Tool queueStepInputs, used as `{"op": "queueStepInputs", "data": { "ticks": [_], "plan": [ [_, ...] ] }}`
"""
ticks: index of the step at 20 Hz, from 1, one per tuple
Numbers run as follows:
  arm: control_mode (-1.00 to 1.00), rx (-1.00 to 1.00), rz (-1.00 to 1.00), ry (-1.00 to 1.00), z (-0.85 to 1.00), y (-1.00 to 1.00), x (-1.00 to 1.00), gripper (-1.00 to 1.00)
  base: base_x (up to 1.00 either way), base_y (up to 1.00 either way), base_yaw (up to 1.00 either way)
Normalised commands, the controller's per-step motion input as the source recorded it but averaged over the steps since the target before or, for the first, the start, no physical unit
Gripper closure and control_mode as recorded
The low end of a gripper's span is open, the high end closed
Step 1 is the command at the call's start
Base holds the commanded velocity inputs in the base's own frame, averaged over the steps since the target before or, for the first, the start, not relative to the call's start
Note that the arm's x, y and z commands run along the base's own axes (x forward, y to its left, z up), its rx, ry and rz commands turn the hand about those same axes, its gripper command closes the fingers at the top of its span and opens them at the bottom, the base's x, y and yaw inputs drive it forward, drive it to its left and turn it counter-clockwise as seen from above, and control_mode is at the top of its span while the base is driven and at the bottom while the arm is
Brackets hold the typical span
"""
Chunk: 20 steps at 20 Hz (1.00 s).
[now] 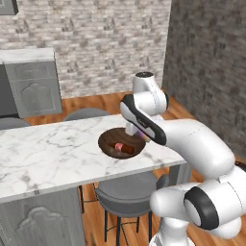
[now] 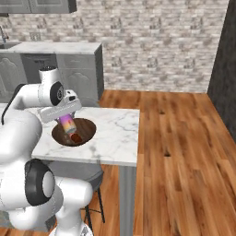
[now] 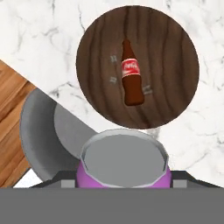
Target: Open the fridge, grab two sodas, and place both sodas inside the bowl with ice on the dining counter.
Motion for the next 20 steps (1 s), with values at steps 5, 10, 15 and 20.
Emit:
{"op": "queueStepInputs", "data": {
  "ticks": [5,10,15,20],
  "plan": [
    [-1.0,-0.06,0.17,0.02,-0.34,0.2,0.4,1.0,0.0,0.0,0.0],
    [-1.0,-0.04,0.15,0.03,-0.3,0.09,0.33,1.0,0.0,0.0,0.0],
    [-1.0,-0.03,0.13,0.07,-0.29,0.0,0.24,1.0,0.0,0.0,0.0],
    [-1.0,-0.02,0.11,0.06,-0.23,0.0,0.21,1.0,0.0,0.0,0.0]
  ]
}}
